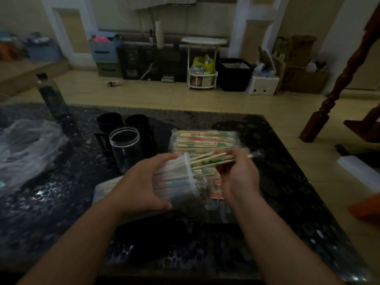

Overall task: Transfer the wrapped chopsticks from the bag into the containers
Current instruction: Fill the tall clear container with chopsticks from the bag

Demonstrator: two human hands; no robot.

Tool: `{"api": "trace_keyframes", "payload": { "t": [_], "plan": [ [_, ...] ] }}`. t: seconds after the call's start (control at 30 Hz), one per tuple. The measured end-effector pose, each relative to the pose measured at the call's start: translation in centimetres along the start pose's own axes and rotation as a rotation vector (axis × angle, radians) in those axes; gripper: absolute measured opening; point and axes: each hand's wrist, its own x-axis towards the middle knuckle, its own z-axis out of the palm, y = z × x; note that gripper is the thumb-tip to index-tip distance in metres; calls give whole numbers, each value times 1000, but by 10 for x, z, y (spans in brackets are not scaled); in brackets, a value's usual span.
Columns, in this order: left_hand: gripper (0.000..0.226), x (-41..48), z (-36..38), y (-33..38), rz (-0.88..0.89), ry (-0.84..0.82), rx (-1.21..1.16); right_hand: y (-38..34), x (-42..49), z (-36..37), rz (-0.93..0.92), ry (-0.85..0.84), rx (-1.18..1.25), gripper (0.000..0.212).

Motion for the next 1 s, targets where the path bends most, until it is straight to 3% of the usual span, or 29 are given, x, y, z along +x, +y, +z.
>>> {"api": "trace_keyframes", "payload": {
  "t": [0.1,0.2,0.3,0.5,0.67,0.7,0.87,0.93,1.0],
  "plan": [
    [103,1,0,1,-8,-6,7,15,0,1,48,-75,-364,14],
    [105,1,0,1,-24,-4,0,10,-2,-2,-163,76,-376,50],
    [105,0,0,0,-23,-2,-1,2,-10,-2,-403,148,-479,46],
    [105,1,1,-3,-23,2,4,15,-12,5,-231,-287,-764,41],
    [104,0,0,-3,-20,20,1,16,-15,1,-388,-74,-776,61],
    [104,1,0,-3,-20,26,1,19,-18,2,-381,-108,-783,62],
    [101,2,2,-1,-6,35,-14,16,-27,2,-239,-587,-900,39],
    [103,1,2,-2,-13,29,-8,10,-22,0,-184,-600,-842,31],
    [104,1,2,-3,-21,42,-9,8,-13,-2,-307,-474,-856,27]
  ]
}}
